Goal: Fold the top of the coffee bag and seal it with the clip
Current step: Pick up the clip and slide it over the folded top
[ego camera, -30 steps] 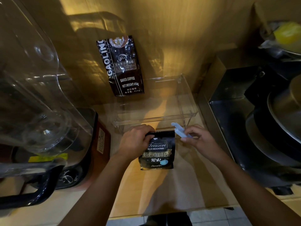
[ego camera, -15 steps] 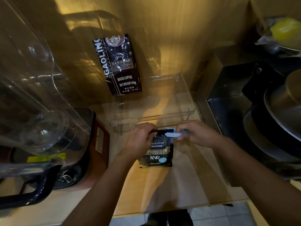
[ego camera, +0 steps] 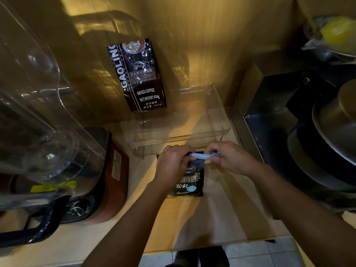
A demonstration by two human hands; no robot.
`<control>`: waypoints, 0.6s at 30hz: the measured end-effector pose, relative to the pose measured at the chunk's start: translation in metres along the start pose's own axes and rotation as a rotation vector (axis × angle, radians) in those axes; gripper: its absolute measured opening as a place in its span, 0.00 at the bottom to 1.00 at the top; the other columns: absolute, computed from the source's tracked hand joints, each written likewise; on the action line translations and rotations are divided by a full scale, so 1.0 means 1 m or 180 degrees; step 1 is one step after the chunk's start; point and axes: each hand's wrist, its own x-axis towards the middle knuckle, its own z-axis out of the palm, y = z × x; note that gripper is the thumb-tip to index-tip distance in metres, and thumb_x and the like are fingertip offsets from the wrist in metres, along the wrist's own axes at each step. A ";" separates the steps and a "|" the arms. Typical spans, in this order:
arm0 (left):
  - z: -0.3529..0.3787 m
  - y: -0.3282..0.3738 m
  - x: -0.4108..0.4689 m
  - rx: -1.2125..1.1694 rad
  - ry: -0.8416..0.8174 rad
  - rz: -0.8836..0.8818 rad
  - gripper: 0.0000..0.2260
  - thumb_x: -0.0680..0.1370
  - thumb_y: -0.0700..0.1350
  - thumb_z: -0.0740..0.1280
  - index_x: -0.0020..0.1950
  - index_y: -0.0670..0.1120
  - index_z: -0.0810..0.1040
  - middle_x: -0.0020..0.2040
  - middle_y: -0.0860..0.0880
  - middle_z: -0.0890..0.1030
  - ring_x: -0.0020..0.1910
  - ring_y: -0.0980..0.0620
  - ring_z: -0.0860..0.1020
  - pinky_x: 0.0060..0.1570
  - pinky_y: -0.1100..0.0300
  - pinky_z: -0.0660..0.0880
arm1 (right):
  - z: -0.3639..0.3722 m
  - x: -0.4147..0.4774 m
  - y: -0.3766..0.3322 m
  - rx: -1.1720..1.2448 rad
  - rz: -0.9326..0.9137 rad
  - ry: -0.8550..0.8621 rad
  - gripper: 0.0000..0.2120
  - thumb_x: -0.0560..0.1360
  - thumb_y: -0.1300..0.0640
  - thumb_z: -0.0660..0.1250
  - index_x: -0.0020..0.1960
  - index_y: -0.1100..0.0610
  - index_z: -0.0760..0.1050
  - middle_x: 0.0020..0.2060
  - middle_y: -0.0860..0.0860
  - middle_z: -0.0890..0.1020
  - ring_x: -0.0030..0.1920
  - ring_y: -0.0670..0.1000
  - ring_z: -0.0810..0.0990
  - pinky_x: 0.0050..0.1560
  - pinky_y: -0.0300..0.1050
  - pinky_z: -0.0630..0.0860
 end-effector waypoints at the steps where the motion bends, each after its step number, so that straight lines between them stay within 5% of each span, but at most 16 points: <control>1: 0.000 0.000 0.000 -0.0082 0.0044 -0.0090 0.06 0.73 0.41 0.67 0.48 0.48 0.79 0.44 0.47 0.84 0.43 0.48 0.76 0.40 0.64 0.58 | 0.001 -0.001 0.001 0.0174 0.0088 0.0103 0.09 0.68 0.55 0.71 0.44 0.52 0.72 0.40 0.48 0.77 0.42 0.49 0.75 0.38 0.37 0.68; 6: 0.002 0.001 0.000 -0.0268 0.0052 -0.0178 0.06 0.72 0.39 0.68 0.47 0.46 0.79 0.46 0.46 0.83 0.44 0.50 0.74 0.39 0.67 0.57 | -0.002 -0.012 0.019 0.0351 0.0394 -0.0073 0.11 0.69 0.50 0.70 0.44 0.50 0.69 0.40 0.50 0.78 0.41 0.51 0.77 0.40 0.50 0.75; 12: -0.006 -0.007 0.002 -0.0539 -0.0401 -0.0293 0.08 0.72 0.40 0.68 0.50 0.47 0.79 0.48 0.48 0.82 0.46 0.54 0.74 0.43 0.65 0.64 | -0.004 -0.021 0.031 0.1125 0.0603 0.0263 0.09 0.66 0.56 0.73 0.41 0.52 0.74 0.38 0.47 0.77 0.42 0.48 0.76 0.37 0.39 0.72; 18: -0.019 -0.014 0.006 -0.0715 -0.0631 -0.0425 0.07 0.74 0.36 0.65 0.49 0.45 0.79 0.46 0.50 0.81 0.47 0.54 0.76 0.42 0.80 0.65 | -0.007 -0.013 0.029 0.1118 0.0503 0.0230 0.10 0.63 0.56 0.75 0.36 0.49 0.74 0.38 0.48 0.77 0.41 0.47 0.76 0.34 0.33 0.72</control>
